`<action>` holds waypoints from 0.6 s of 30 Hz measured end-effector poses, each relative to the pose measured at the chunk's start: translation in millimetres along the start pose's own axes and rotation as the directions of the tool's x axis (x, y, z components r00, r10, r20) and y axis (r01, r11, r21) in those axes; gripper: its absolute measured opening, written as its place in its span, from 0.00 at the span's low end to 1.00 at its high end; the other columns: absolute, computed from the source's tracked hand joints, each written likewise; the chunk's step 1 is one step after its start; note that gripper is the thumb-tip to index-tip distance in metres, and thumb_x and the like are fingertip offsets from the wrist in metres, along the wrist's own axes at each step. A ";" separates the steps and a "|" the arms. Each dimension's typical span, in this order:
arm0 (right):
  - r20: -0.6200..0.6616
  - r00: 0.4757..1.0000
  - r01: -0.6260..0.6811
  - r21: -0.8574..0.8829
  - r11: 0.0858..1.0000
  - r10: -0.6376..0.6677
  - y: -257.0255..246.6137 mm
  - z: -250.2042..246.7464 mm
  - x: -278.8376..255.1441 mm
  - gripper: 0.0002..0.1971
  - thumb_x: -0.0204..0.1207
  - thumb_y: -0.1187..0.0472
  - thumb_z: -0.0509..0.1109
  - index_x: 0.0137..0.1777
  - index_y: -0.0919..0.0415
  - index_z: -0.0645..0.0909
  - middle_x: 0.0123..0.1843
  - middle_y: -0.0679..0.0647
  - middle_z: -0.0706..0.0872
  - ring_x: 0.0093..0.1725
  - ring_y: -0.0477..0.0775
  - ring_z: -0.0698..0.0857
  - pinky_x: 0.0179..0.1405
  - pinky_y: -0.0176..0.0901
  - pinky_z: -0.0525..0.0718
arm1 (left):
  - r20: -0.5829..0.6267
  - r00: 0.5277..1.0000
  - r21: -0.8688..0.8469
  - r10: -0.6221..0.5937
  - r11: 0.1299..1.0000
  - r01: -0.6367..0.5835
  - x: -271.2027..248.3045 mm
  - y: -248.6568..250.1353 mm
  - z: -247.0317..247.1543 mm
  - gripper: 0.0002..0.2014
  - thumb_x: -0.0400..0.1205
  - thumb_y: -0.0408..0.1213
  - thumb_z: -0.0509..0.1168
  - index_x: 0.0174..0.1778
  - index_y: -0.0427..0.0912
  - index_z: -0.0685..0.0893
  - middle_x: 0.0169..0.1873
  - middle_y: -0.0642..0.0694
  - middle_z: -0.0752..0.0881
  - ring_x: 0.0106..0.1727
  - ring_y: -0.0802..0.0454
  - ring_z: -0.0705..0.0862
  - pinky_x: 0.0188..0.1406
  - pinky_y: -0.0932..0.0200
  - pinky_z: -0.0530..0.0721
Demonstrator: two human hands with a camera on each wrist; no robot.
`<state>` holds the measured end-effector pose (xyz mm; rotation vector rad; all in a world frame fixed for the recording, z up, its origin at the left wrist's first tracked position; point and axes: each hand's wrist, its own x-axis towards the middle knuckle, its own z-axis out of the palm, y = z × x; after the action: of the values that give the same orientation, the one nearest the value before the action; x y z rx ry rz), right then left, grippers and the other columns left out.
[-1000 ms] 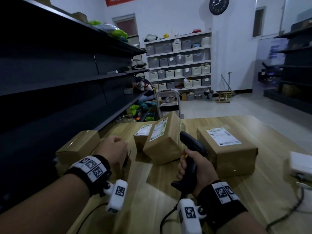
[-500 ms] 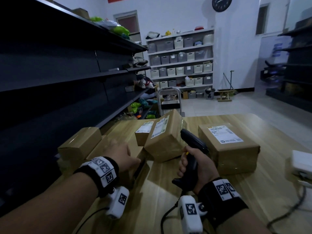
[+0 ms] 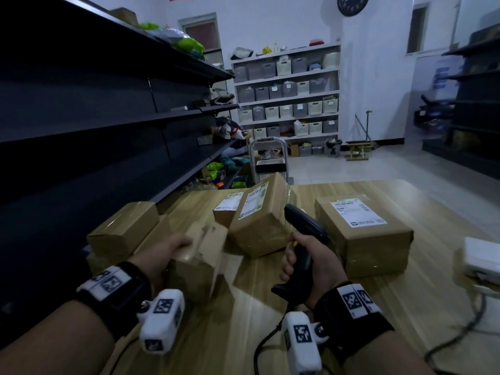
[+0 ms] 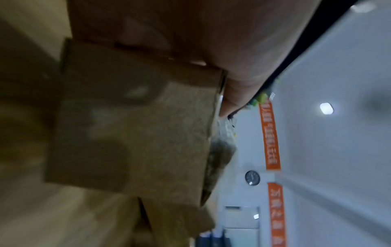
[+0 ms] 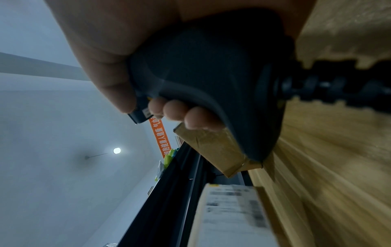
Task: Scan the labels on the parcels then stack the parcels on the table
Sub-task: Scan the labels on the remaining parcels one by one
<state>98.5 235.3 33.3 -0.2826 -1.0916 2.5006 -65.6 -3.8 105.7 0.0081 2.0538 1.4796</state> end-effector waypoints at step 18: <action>0.010 0.999 -0.053 0.026 0.998 0.052 9.9 -6.9 8.0 0.32 0.69 0.48 0.80 0.65 0.72 0.85 0.55 0.76 0.93 0.53 0.73 0.96 0.55 0.62 0.96 | 0.117 0.983 -0.650 0.144 0.759 -0.034 -7.6 -57.7 53.9 0.18 0.92 0.40 0.62 0.73 0.38 0.89 0.61 0.26 0.94 0.54 0.28 0.96 0.48 0.35 0.94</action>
<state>90.9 237.1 21.1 -0.2965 -1.0672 2.5627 -15.0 18.3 48.7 -0.0499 1.3350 2.1086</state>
